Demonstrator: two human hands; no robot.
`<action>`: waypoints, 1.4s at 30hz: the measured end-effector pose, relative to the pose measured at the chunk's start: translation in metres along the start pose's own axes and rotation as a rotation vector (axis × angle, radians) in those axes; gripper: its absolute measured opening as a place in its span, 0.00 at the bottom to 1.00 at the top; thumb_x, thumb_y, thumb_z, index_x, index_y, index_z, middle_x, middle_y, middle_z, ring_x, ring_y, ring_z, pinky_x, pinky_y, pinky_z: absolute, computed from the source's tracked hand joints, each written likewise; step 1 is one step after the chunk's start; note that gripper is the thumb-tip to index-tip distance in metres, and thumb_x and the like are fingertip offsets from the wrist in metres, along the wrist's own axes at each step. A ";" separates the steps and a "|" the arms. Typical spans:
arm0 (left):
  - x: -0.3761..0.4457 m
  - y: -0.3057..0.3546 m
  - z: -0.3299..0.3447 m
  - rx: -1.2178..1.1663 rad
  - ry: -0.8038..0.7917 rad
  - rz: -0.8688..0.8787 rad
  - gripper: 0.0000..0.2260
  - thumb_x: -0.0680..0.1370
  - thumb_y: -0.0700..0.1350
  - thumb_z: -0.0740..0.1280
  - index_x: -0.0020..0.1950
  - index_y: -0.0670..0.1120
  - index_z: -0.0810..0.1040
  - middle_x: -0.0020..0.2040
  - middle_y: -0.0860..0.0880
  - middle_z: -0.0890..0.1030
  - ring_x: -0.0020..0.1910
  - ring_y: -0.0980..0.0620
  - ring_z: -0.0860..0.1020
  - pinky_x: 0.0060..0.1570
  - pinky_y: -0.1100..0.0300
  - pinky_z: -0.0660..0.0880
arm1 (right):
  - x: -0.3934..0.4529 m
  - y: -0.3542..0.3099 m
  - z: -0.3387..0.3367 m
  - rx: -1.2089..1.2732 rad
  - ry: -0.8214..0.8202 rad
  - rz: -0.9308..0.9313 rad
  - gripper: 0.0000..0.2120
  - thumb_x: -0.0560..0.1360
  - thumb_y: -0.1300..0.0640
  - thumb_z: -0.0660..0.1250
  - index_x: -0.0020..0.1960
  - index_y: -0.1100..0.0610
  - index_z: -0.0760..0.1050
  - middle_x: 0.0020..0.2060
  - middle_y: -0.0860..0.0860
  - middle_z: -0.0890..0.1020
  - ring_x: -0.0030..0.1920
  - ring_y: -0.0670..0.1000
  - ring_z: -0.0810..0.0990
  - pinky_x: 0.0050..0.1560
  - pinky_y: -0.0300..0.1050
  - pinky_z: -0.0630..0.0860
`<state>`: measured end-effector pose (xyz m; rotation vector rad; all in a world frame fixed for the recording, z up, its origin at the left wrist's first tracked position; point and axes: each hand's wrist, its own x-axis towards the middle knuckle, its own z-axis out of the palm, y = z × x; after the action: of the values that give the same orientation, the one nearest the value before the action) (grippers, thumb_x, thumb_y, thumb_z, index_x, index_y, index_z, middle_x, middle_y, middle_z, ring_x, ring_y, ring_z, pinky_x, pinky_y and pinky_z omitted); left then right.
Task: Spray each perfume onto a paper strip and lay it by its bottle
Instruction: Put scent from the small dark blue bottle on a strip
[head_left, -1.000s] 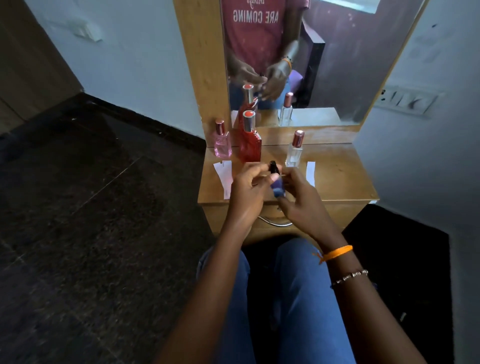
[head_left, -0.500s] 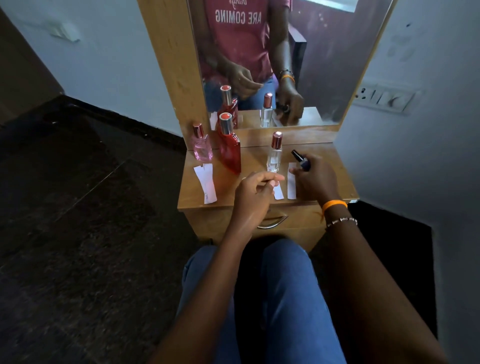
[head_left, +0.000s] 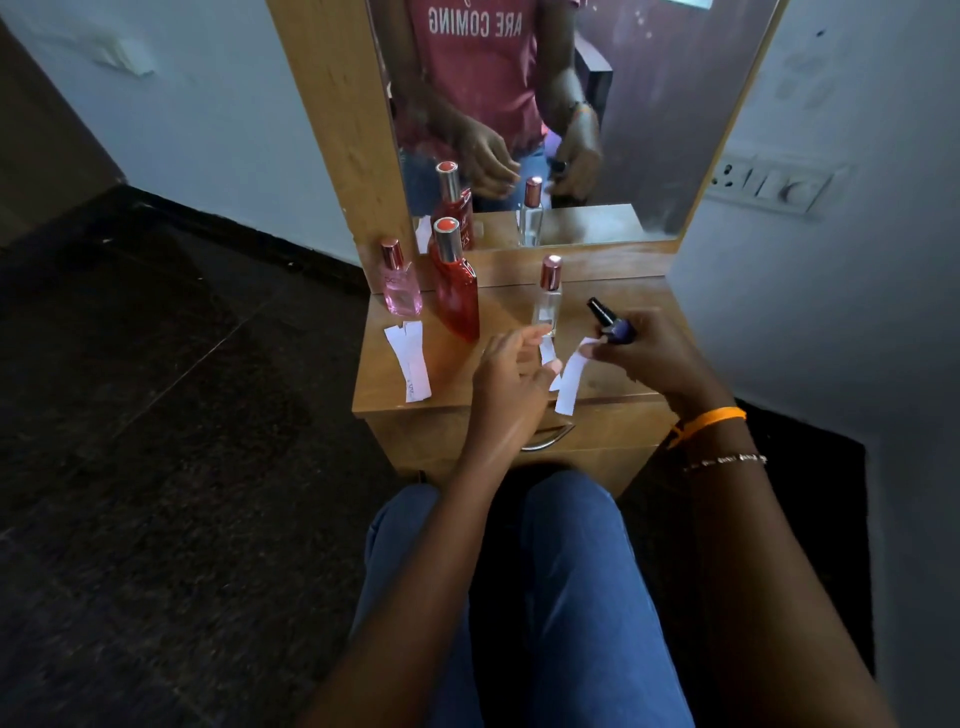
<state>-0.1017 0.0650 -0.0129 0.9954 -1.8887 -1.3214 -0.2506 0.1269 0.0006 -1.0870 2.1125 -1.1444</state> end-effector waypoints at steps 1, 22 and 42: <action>0.000 0.001 0.001 0.018 -0.020 -0.007 0.15 0.73 0.40 0.68 0.59 0.49 0.77 0.56 0.50 0.79 0.53 0.56 0.76 0.53 0.65 0.72 | -0.005 -0.003 -0.002 0.031 -0.039 -0.013 0.12 0.71 0.62 0.72 0.33 0.62 0.72 0.26 0.49 0.67 0.26 0.44 0.65 0.30 0.39 0.62; -0.010 0.020 -0.020 -0.266 0.003 -0.231 0.11 0.75 0.37 0.67 0.57 0.44 0.79 0.46 0.50 0.82 0.43 0.57 0.80 0.32 0.73 0.74 | -0.054 -0.010 0.032 0.851 -0.207 -0.097 0.13 0.81 0.58 0.54 0.60 0.55 0.73 0.33 0.49 0.71 0.24 0.44 0.65 0.26 0.36 0.62; -0.015 0.023 -0.032 -0.368 -0.062 -0.306 0.10 0.72 0.35 0.69 0.51 0.44 0.81 0.45 0.47 0.82 0.43 0.53 0.82 0.44 0.62 0.78 | -0.055 -0.026 0.055 0.425 0.167 -0.308 0.12 0.82 0.50 0.51 0.54 0.49 0.73 0.39 0.48 0.77 0.34 0.43 0.74 0.30 0.35 0.69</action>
<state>-0.0731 0.0673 0.0173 1.0837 -1.4963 -1.8165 -0.1695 0.1390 -0.0032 -1.1625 1.7318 -1.7876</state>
